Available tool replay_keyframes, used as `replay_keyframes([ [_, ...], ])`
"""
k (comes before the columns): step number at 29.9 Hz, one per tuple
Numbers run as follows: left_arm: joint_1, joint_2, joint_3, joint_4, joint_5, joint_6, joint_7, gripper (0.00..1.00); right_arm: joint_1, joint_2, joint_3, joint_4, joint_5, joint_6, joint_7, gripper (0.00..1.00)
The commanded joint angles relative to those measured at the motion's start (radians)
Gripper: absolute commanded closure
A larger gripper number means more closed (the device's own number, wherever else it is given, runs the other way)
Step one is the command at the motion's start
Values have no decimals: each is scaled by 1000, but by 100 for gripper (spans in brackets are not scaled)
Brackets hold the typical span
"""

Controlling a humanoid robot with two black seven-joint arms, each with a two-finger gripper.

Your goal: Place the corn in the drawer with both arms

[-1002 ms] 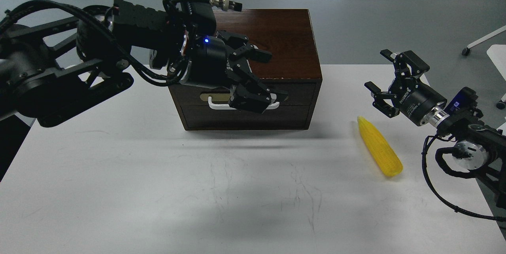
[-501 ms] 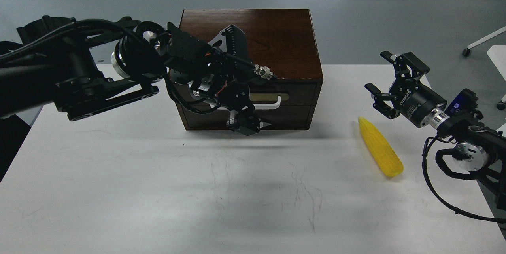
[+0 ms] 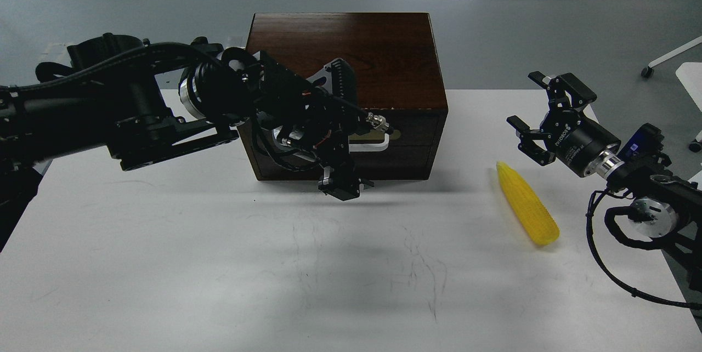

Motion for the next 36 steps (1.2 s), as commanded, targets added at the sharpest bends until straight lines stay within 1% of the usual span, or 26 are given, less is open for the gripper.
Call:
replay_keyframes([
  [1, 1, -12, 16, 16, 0, 0, 0, 2, -3, 0, 6, 0, 0, 0, 0, 0],
  [7, 2, -15, 25, 39, 0, 0, 0, 2, -11, 0, 14, 0, 0, 0, 0, 0],
  [21, 27, -9, 28, 39, 0, 0, 0, 2, -17, 0, 17, -9, 0, 0, 0, 0],
  [27, 30, -1, 62, 39, 0, 0, 0, 2, -17, 0, 17, -11, 0, 0, 0, 0],
  [36, 33, -1, 62, 33, 0, 0, 0, 2, -17, 0, 18, -11, 0, 0, 0, 0],
])
